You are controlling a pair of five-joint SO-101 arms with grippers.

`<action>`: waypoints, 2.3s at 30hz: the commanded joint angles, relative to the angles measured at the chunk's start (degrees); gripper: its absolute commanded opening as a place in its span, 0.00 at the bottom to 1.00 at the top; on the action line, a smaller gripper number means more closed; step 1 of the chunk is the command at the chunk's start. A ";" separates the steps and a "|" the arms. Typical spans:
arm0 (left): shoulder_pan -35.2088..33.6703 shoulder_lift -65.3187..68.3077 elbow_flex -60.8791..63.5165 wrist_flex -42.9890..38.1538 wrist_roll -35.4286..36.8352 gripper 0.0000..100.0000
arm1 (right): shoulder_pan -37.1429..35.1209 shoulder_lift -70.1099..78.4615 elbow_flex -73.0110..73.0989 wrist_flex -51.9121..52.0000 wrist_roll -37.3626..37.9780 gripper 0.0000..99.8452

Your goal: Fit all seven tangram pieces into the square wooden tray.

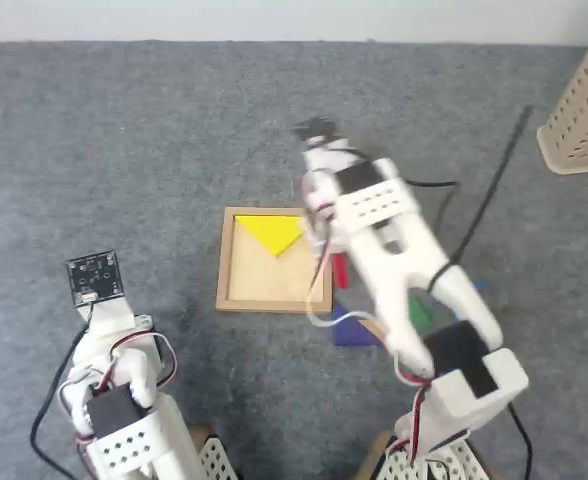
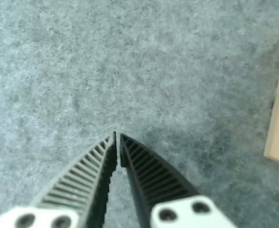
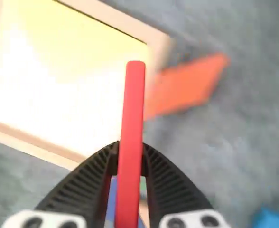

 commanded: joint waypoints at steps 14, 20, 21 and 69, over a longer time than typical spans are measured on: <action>0.09 -0.18 -0.48 0.18 0.53 0.01 | -14.20 11.56 -14.07 -5.76 -21.10 0.05; 0.09 -0.18 -0.48 0.18 0.53 0.01 | -15.78 17.10 -19.43 -6.11 -31.30 0.08; 0.09 -0.18 -0.48 0.18 0.53 0.01 | -16.13 17.98 -20.75 -6.20 -32.09 0.08; 0.09 -0.18 -0.48 0.18 0.53 0.01 | -0.13 -17.98 30.51 -27.30 -8.00 0.24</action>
